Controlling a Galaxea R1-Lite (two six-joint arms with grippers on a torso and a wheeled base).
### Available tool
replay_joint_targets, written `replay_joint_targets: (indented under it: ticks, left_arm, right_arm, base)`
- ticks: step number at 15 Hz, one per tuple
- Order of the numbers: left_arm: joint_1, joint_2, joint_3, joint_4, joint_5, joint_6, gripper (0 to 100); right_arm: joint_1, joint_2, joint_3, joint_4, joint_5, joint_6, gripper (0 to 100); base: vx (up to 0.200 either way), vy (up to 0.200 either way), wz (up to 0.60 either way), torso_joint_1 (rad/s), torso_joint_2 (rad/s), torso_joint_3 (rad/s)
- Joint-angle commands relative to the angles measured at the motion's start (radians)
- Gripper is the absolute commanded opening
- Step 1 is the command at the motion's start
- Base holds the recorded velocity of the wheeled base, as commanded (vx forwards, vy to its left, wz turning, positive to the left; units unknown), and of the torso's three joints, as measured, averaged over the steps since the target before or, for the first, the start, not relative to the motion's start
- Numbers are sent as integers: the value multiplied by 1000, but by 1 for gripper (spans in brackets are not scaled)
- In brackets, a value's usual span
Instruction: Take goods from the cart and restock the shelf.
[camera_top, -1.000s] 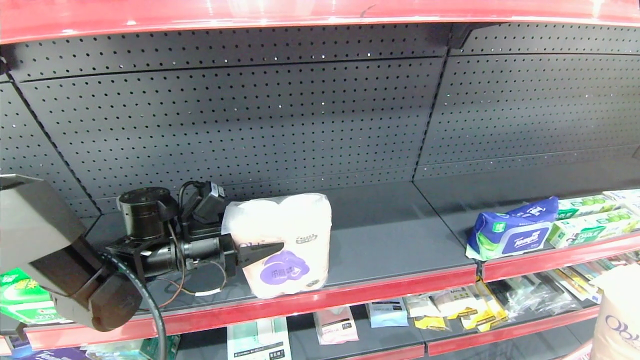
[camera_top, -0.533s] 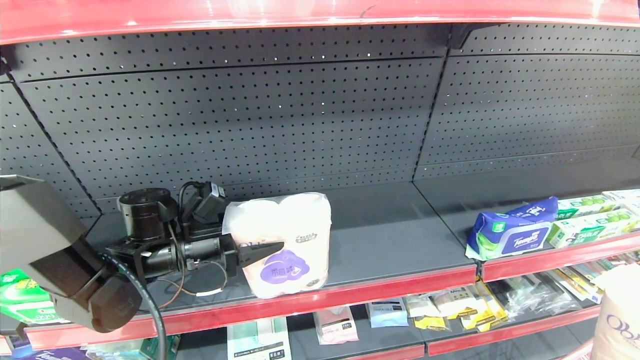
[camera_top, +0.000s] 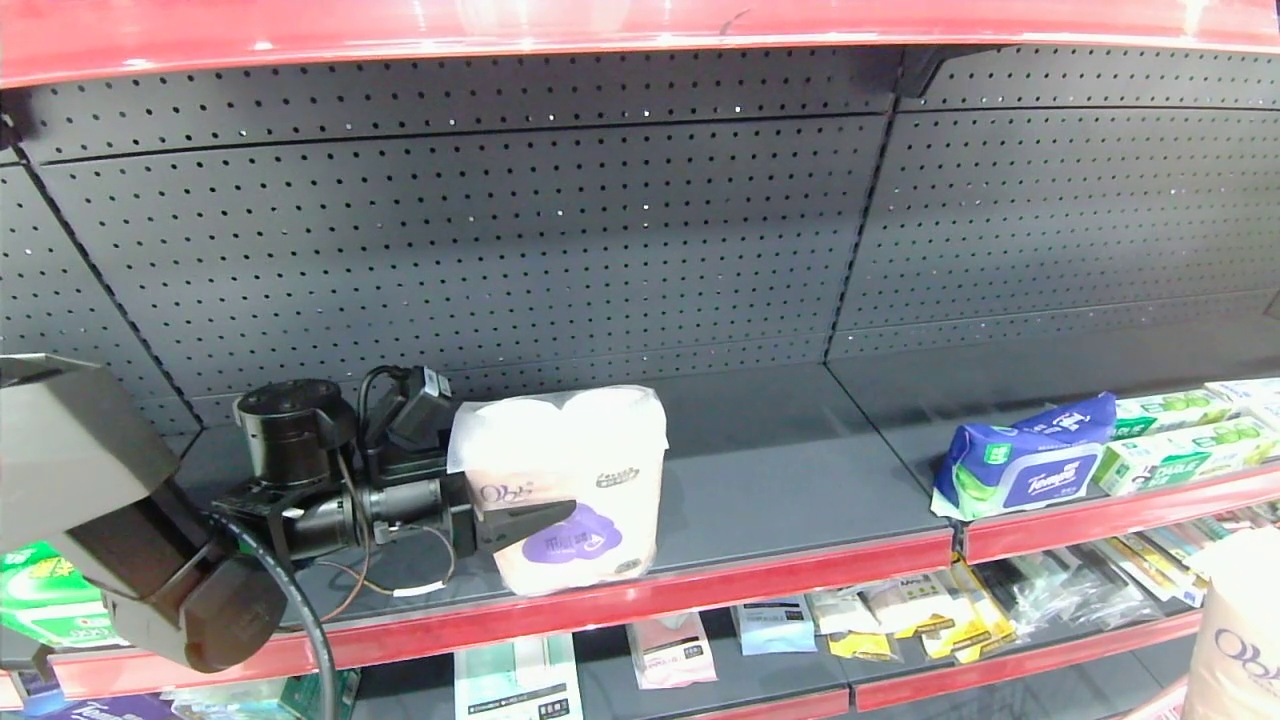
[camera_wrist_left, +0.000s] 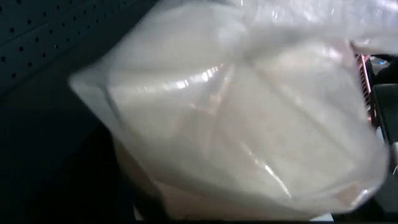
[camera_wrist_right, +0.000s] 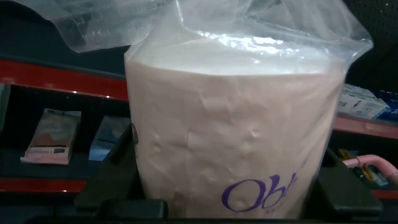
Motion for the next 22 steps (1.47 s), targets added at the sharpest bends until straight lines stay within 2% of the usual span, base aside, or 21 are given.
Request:
replay_joint_targets:
  ticks: [1,3,6,10,12,13,15,17,18,19,20,21,22]
  left_arm:
    - [0,-28,4,-21,-1,-24,100]
    - [0,-77,3,-42,1,-74,100]
    - [2,-155,-3,-42,1,-131,100]
    - [8,-237,-59,-42,10,-260,100]
    - [9,-246,-91,-42,19,-271,100]
    - [9,-246,-117,-42,47,-271,100]
    - [9,-243,-161,-38,145,-272,100]
    - [5,-243,-166,-35,249,-268,100]
    - [6,-241,-165,-33,297,-254,100]
    - [6,-240,-165,-26,426,-211,100]
    - [5,-229,-183,-21,567,-191,100]
    - [2,-231,-191,-18,650,-183,100]
    - [2,-241,-186,13,794,-111,100]
  right_arm:
    - [0,0,1,0,0,-1,0]
    - [0,0,1,1,0,-1,0]
    - [0,0,2,1,0,-2,0]
    - [0,0,4,3,-1,-4,0]
    - [0,0,7,1,0,-4,0]
    - [0,0,8,3,0,-2,0]
    - [0,0,8,4,0,-2,0]
    - [0,0,10,6,2,-1,0]
    - [0,0,10,6,2,-1,0]
    - [0,0,13,6,2,-1,0]
    - [0,0,19,3,2,1,0]
    - [0,0,19,3,2,1,0]
    - [0,0,19,3,2,1,0]
  base:
    - [0,0,0,0,0,0]
    - [0,0,0,0,0,0]
    - [0,0,0,0,0,0]
    - [0,0,0,0,0,0]
    - [0,0,0,0,0,0]
    - [0,0,0,0,0,0]
    - [0,0,0,0,0,0]
    - [0,0,0,0,0,0]
    - [0,0,0,0,0,0]
    - [0,0,0,0,0,0]
    - [0,0,0,0,0,0]
    - [0,0,0,0,0,0]
    - [0,0,0,0,0,0]
